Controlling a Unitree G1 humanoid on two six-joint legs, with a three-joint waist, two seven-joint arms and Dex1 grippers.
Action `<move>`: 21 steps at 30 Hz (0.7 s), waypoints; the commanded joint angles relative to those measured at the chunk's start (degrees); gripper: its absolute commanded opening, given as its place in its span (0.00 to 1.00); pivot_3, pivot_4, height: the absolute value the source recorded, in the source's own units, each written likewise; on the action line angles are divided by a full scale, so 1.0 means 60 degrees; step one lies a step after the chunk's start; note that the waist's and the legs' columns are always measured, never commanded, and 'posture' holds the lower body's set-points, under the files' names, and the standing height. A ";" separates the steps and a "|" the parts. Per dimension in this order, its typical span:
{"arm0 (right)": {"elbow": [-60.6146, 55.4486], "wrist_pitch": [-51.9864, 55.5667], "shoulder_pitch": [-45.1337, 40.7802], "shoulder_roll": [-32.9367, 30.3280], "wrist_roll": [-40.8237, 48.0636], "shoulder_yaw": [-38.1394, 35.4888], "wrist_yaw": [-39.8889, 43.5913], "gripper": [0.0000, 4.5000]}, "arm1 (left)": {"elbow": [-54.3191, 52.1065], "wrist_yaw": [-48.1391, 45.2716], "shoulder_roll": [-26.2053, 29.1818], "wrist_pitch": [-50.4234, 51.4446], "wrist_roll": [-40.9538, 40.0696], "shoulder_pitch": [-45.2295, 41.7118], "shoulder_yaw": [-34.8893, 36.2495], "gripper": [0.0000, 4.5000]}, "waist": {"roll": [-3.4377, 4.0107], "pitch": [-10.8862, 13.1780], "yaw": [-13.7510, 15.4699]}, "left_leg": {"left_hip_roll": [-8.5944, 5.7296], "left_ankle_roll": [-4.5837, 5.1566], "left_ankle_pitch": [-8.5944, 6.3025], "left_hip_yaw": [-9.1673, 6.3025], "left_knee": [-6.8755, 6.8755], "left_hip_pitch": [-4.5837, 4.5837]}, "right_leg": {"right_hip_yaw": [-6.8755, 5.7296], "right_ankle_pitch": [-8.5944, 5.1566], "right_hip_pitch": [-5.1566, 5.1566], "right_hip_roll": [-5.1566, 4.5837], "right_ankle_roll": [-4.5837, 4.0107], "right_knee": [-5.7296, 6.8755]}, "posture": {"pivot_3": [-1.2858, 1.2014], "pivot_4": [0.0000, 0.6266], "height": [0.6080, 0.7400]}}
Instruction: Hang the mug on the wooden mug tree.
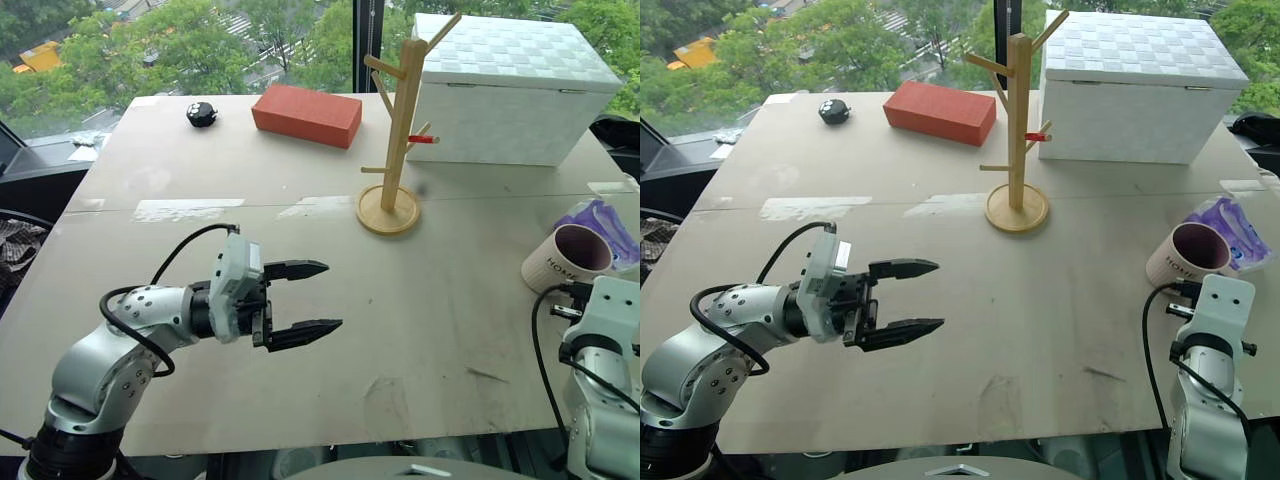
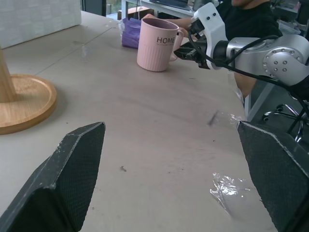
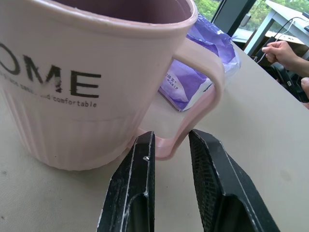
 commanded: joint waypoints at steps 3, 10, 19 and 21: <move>0.0017 -0.0227 -0.0215 -0.0190 0.0028 -0.0325 0.0075 0.23 | -0.0336 -0.0228 0.0100 -0.0095 -0.0262 -0.0107 -0.0013 1.00 | 0.0000 0.0000 0.0000 | -0.0001 0.0001 0.0000 0.0001 0.0000 0.0000 | 0.0001 0.0000 0.0000 0.0001 0.0000 0.0001 | 0.52 0.24 1.00; 0.0388 -0.0500 -0.0472 -0.0435 0.0308 -0.0728 0.0397 0.23 | -0.0175 -0.0370 0.0013 -0.0258 -0.0111 -0.0083 -0.0071 1.00 | 0.0000 0.0000 0.0001 | -0.0005 0.0000 0.0000 0.0003 0.0000 0.0001 | 0.0006 0.0000 0.0000 0.0004 0.0000 0.0001 | 0.52 0.24 1.00; 0.1377 -0.1032 -0.0916 -0.0826 0.0663 -0.0985 0.0735 0.10 | -0.0174 -0.0072 -0.0347 -0.0705 0.0146 -0.0185 -0.0142 1.00 | 0.0000 0.0000 -0.0004 | -0.0007 0.0003 -0.0001 0.0004 0.0002 0.0004 | 0.0060 0.0001 0.0001 0.0041 0.0000 0.0001 | 0.52 0.24 1.00; 0.1525 -0.1156 -0.0957 -0.0904 0.0753 -0.0987 0.0811 0.01 | -0.0186 -0.0034 -0.0459 -0.0831 0.0225 -0.0156 -0.0201 1.00 | -0.0003 -0.0004 -0.0005 | -0.0007 0.0003 -0.0001 0.0003 0.0002 0.0005 | 0.0094 0.0002 0.0002 0.0065 -0.0003 0.0001 | 0.52 0.24 1.00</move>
